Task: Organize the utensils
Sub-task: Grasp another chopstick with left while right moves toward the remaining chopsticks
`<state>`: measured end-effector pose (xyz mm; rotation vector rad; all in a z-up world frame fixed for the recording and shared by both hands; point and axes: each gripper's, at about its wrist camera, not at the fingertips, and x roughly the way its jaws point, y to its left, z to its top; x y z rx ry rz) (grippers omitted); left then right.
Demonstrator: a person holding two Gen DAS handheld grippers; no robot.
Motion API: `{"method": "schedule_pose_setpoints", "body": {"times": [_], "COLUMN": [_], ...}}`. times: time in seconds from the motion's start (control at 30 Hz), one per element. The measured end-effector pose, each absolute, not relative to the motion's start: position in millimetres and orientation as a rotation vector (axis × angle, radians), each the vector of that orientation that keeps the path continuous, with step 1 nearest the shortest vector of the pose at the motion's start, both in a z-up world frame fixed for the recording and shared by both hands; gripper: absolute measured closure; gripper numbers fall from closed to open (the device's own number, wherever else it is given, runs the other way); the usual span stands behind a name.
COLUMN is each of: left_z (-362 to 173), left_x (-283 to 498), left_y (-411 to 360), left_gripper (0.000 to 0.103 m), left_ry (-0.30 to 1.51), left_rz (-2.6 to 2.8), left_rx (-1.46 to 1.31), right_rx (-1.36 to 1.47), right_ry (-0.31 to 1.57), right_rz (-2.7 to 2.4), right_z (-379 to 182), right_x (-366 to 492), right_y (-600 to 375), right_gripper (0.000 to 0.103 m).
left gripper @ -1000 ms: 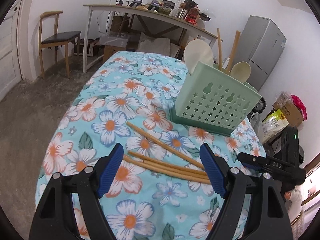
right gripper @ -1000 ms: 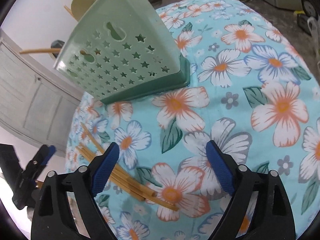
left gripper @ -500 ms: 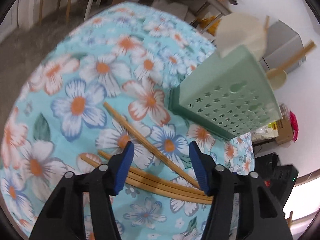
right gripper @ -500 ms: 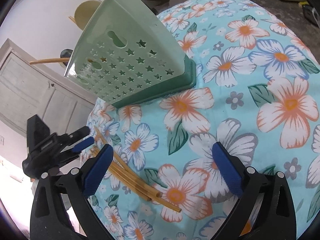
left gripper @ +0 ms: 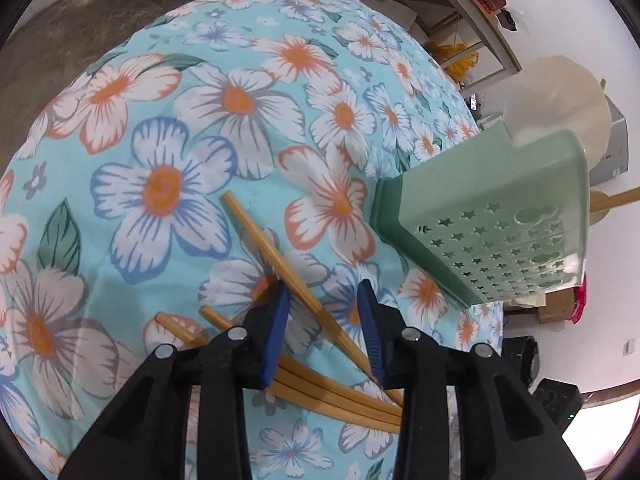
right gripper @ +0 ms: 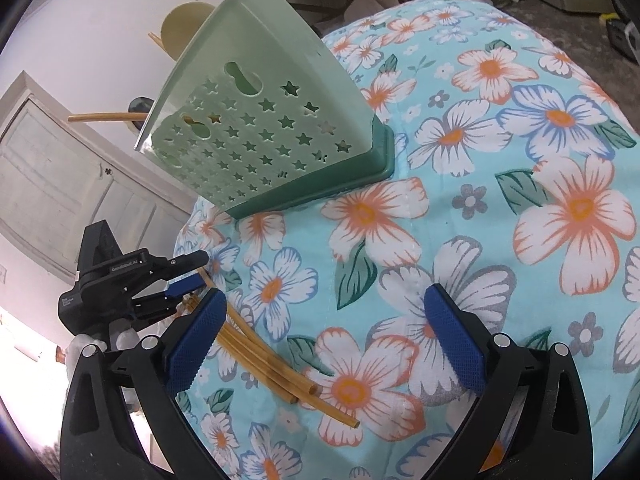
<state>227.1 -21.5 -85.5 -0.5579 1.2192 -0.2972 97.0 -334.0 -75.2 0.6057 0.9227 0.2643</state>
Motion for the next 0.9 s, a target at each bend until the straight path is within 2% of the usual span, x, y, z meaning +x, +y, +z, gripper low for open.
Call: {"method": "schedule_pose_setpoints", "body": {"times": [0.07, 0.13, 0.5, 0.9], "left_z": [-84, -84, -76, -27], "left_x": [225, 224, 213, 183], "left_y": [-26, -29, -21, 4], "left_gripper": [0.074, 0.083, 0.089, 0.095], "left_ry": [1.204, 1.194, 1.101, 0.902], "left_rz": [-0.275, -0.247, -0.269, -0.415], "left_rx": [-0.513, -0.485, -0.554, -0.657], "right_rx": [0.595, 0.583, 0.601, 0.619], "right_ry": [0.915, 0.912, 0.905, 0.898], "right_rz": [0.257, 0.247, 0.246, 0.237], "right_z": [-75, -75, -77, -78], "right_x": [97, 97, 98, 95], "right_y": [-332, -329, -326, -334], "right_gripper": [0.008, 0.008, 0.008, 0.008]}}
